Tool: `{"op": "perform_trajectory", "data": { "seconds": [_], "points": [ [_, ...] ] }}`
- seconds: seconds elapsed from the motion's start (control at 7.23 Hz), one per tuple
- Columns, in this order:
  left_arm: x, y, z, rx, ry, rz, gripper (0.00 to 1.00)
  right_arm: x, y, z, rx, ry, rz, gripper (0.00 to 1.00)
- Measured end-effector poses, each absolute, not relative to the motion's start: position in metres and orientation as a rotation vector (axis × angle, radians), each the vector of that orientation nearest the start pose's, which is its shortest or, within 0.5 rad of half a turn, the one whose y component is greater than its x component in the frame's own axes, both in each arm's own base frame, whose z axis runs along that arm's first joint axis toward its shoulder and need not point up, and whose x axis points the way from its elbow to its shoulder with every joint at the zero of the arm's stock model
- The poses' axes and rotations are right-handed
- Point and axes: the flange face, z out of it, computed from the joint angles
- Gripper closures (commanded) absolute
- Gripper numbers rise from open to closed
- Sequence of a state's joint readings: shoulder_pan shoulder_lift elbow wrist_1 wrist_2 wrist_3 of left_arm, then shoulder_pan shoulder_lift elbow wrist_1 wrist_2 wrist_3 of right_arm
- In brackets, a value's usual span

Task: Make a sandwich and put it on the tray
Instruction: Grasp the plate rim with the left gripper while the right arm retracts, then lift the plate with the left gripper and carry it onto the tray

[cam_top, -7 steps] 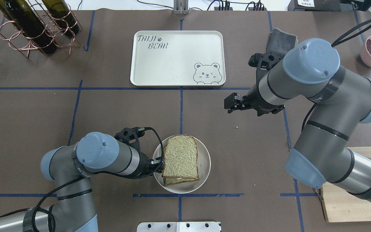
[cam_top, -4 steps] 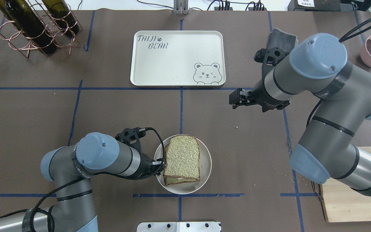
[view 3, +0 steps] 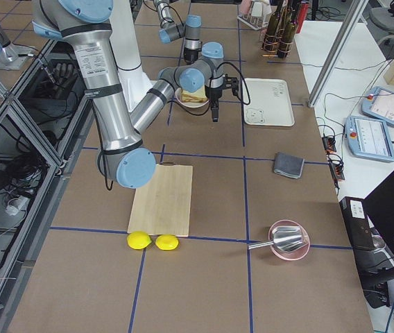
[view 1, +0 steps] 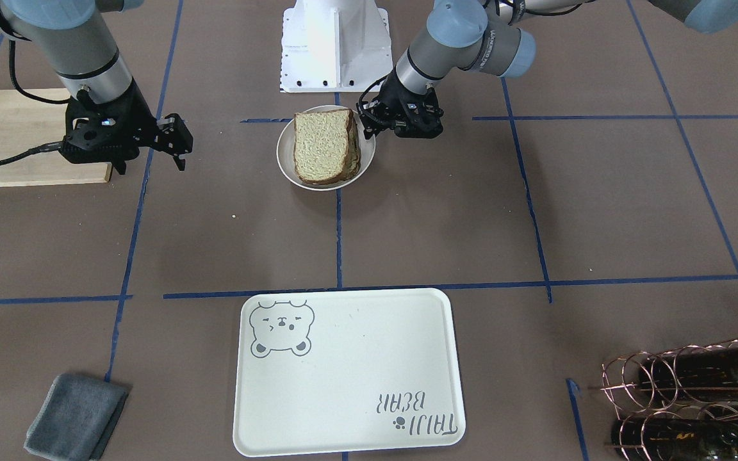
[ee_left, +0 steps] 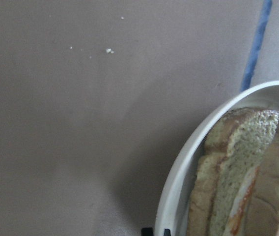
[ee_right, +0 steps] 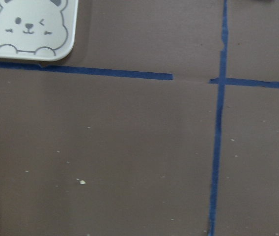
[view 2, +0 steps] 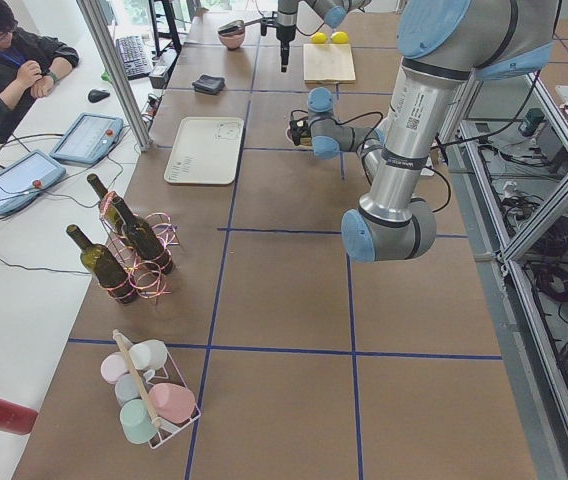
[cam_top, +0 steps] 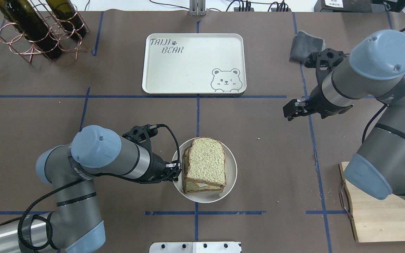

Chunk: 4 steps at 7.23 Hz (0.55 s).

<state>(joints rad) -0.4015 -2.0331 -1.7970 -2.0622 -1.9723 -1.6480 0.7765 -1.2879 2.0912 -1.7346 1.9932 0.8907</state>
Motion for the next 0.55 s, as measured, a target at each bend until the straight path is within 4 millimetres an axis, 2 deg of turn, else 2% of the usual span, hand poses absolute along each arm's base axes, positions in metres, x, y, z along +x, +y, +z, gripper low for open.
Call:
{"op": "perform_trajectory", "data": {
  "seconds": [0.42, 0.55],
  "points": [
    [0.503, -0.372, 0.216, -0.151, 1.255, -0.271, 1.0, -0.243, -0.447, 0.358, 0.145, -0.657, -0.148, 0.0],
    [0.504, -0.388, 0.21, -0.178, 1.264, -0.339, 1.0, -0.213, -0.451, 0.379, 0.141, -0.648, -0.185, 0.0]
  ]
}}
